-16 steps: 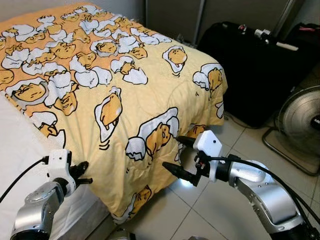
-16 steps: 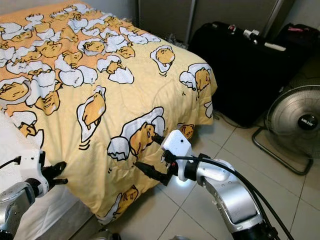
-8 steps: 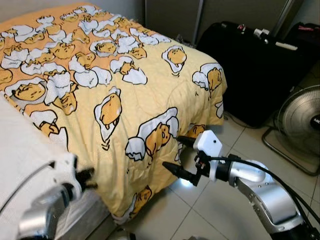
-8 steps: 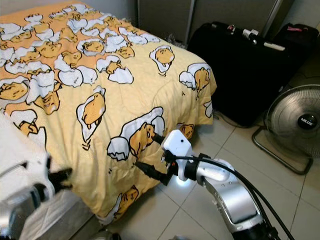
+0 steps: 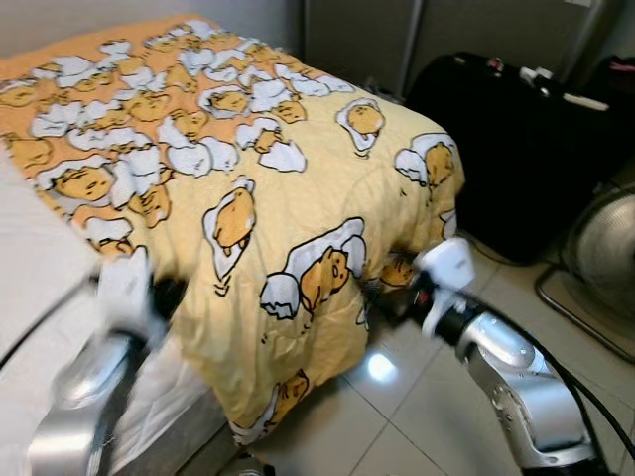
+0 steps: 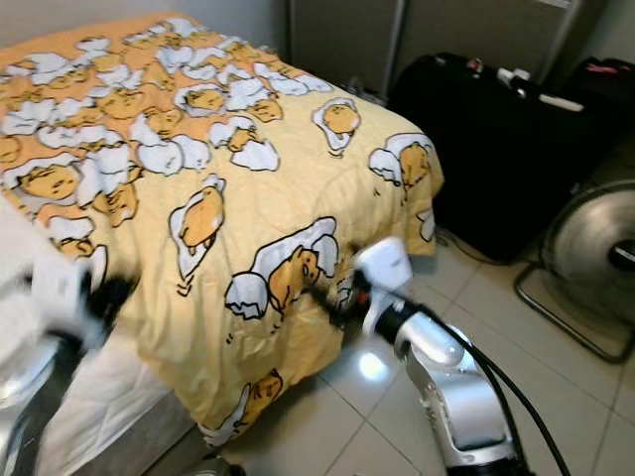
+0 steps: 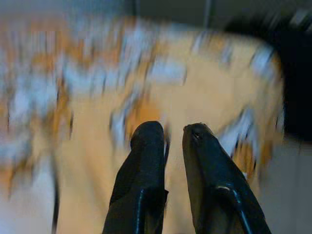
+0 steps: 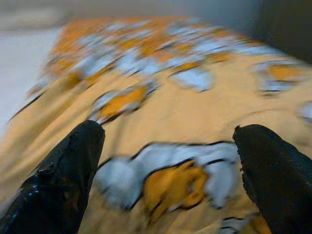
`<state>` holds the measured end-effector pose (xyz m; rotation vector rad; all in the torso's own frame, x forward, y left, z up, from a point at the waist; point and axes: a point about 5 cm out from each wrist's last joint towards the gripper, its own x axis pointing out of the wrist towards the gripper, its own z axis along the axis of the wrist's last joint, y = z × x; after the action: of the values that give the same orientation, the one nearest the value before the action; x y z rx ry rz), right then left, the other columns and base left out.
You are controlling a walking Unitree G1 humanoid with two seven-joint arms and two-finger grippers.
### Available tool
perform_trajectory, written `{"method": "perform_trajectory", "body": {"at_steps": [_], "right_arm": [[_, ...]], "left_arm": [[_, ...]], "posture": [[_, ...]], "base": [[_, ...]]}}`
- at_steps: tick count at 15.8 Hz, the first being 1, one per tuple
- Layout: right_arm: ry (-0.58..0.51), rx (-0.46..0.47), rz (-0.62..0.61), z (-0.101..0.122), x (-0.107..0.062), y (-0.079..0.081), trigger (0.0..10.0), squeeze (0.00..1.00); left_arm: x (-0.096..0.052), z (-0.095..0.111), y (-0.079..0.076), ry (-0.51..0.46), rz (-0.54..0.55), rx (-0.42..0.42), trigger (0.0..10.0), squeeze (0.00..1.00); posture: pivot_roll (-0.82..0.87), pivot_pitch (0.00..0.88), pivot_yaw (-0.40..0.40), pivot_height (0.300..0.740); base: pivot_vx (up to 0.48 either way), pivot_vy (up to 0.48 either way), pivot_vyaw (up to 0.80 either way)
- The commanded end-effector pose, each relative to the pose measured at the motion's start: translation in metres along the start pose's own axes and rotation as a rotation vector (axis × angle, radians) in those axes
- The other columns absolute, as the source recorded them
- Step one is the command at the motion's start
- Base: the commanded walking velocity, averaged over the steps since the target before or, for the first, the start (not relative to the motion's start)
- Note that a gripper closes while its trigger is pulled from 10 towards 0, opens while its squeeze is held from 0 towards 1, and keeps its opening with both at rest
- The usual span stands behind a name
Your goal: Clean up the room
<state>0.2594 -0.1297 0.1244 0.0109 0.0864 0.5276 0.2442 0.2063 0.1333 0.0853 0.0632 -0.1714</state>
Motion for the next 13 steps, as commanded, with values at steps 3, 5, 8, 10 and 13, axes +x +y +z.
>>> {"method": "perform_trajectory", "body": {"at_steps": [3,5,8,10,13], "right_arm": [[-0.05,0.057,-0.205,0.0,-0.01,-0.01,10.0,0.0],[-0.048,0.07,-0.224,-0.004,-0.014,-0.005,10.0,0.0],[-0.037,0.072,-0.262,-0.01,-0.019,-0.005,10.0,0.0],[-0.034,0.075,-0.277,-0.012,-0.021,-0.007,10.0,0.0],[-0.027,0.074,-0.286,-0.016,-0.025,-0.008,10.0,0.0]], "left_arm": [[0.013,0.016,-0.022,-0.075,-0.039,0.069,10.0,0.0],[0.017,0.019,-0.028,-0.113,-0.073,0.095,10.0,0.0],[0.021,0.021,-0.036,-0.128,-0.093,0.086,10.0,0.0],[0.021,0.02,-0.041,-0.126,-0.115,0.088,10.0,0.0],[0.021,0.017,-0.045,-0.121,-0.137,0.093,10.0,0.0]], "posture": [[-0.02,0.0,0.019,0.74],[-0.02,0.0,0.022,0.74],[-0.03,0.0,0.031,0.74],[-0.03,0.0,0.033,0.74],[-0.03,0.0,0.038,0.74]], "base": [[0.0,0.0,-0.8],[0.0,0.0,-0.8],[0.382,0.0,0.0],[0.381,0.0,-0.8],[0.381,0.0,-0.53]]}}
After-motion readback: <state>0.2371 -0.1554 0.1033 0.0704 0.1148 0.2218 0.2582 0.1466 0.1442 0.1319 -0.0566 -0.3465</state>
